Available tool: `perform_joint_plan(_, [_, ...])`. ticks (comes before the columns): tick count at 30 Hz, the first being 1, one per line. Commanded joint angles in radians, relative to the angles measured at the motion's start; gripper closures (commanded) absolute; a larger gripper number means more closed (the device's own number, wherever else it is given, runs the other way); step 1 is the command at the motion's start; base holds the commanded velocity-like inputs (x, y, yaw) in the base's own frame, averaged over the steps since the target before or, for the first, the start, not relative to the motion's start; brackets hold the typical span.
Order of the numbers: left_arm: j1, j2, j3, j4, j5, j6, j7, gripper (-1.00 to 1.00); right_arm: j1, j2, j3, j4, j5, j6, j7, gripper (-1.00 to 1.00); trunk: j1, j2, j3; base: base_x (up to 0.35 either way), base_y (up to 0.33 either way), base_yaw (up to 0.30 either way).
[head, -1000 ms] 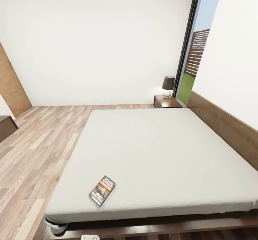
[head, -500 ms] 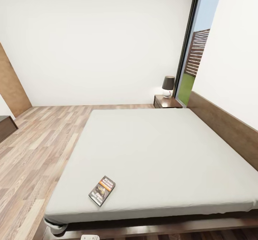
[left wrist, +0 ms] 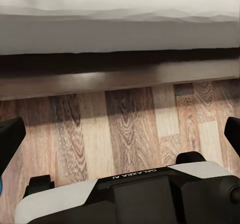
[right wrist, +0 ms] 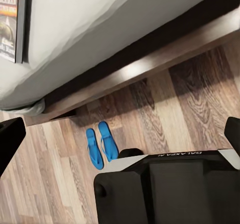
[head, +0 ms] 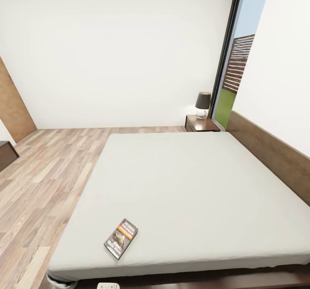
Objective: In the bedroom, move the book from the bed onto either nightstand, and place the two sandals side by side next to the bed.
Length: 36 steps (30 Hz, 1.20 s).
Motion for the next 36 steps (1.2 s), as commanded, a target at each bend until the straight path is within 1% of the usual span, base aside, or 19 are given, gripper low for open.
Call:
perform_joint_plan(1, [-0.001,0.000,0.008,0.001,-0.005,-0.003,-0.003,-1.00,-0.002,-0.001,-0.004,0.003,0.002,-0.003,0.003,-1.00,0.001,-0.002,-0.002,0.036,0.000,0.000])
perform_joint_plan(7, [-0.001,0.000,0.008,0.001,-0.005,-0.003,-0.003,-1.00,-0.002,-0.001,-0.004,0.003,0.002,-0.003,0.003,-1.00,0.001,-0.002,-0.002,0.023,0.000,0.000])
perform_joint_plan(14, [-0.001,0.000,0.008,0.001,-0.005,-0.003,-0.003,-1.00,-0.002,-0.001,-0.004,0.003,0.002,-0.003,0.004,-1.00,0.001,-0.002,-0.003,0.199,0.000,0.000])
perform_joint_plan(36, [-0.001,0.000,0.008,0.002,-0.005,-0.003,-0.003,-1.00,-0.002,-0.001,-0.004,0.002,0.003,-0.003,0.004,-1.00,0.001,-0.002,-0.036,0.006,0.000,0.000])
